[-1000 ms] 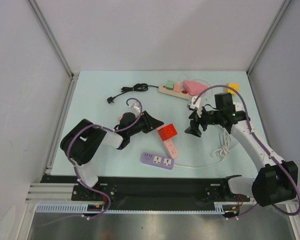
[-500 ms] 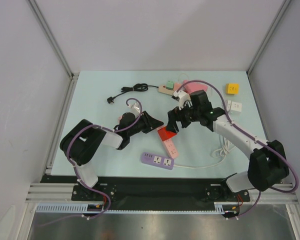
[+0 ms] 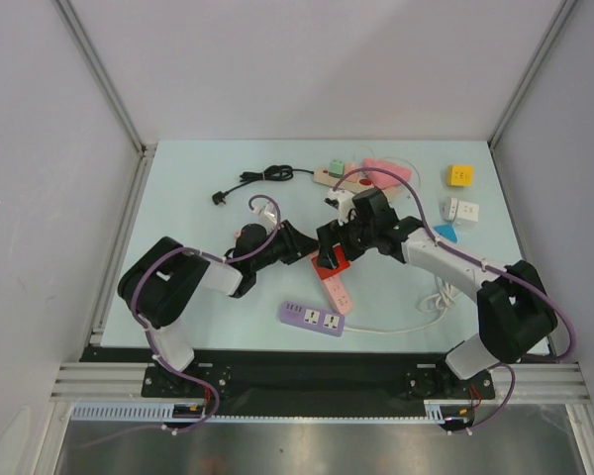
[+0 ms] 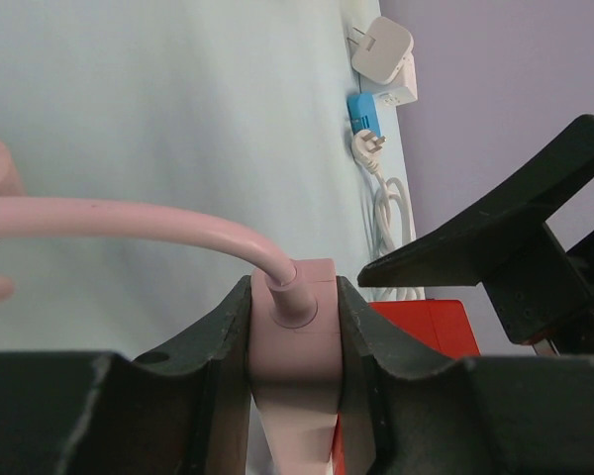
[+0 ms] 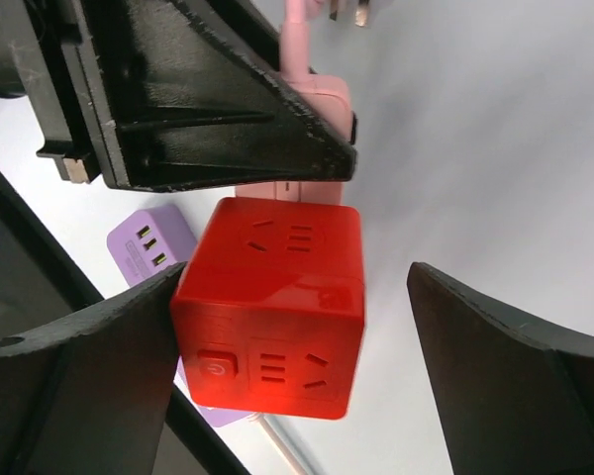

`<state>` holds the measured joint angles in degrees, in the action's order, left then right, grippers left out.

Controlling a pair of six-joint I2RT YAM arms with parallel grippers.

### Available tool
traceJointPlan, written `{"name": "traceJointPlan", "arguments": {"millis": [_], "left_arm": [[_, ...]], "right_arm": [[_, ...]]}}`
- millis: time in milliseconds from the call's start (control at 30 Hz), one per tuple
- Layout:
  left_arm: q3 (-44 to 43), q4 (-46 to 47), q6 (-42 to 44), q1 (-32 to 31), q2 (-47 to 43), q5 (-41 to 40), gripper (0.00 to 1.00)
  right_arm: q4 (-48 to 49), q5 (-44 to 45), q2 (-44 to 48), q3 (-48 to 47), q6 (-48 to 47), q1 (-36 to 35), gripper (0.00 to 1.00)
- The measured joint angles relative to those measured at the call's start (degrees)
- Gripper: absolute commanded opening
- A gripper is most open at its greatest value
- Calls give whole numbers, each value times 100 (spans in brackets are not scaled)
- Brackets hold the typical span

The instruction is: Pull the plug off the socket

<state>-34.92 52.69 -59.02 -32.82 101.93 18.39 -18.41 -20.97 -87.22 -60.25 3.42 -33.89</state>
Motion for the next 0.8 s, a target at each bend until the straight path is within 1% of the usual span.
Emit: {"name": "traceJointPlan", "arguments": {"millis": [100, 133, 200, 233, 267, 300, 333, 367, 500, 600, 800], "left_arm": [[0, -11, 0, 0, -13, -33, 0], [4, -33, 0, 0, -31, -55, 0], [31, -59, 4, 0, -79, -109, 0], [44, -87, 7, 0, -107, -129, 0], [57, -118, 7, 0, -131, -140, 0], [66, -160, 4, 0, -157, -181, 0], [66, -186, -2, -2, -166, -214, 0], [66, -197, -2, -4, -175, -229, 0], [68, -291, 15, -9, -269, -339, 0], [68, -337, 24, -11, -385, -498, 0], [39, -575, 190, -20, -678, -901, 0]], "right_arm": [[-9, 50, -44, 0, 0, -136, 84], [-17, 63, -57, 0, -2, -186, 77], [-46, 70, -74, 0, -11, -262, 71], [-55, 127, -83, 0, -35, -284, 58], [-59, 138, -87, -4, -57, -291, 48], [-79, 131, -107, -17, -35, -291, 34], [-92, 103, -127, -37, -35, -275, 7], [-107, 101, -142, -61, -42, -275, 0], [-304, 125, -232, -260, -166, -275, 0], [-424, 297, -247, -424, -332, -262, 0], [-428, 579, -238, -592, -737, -382, 0]]}}
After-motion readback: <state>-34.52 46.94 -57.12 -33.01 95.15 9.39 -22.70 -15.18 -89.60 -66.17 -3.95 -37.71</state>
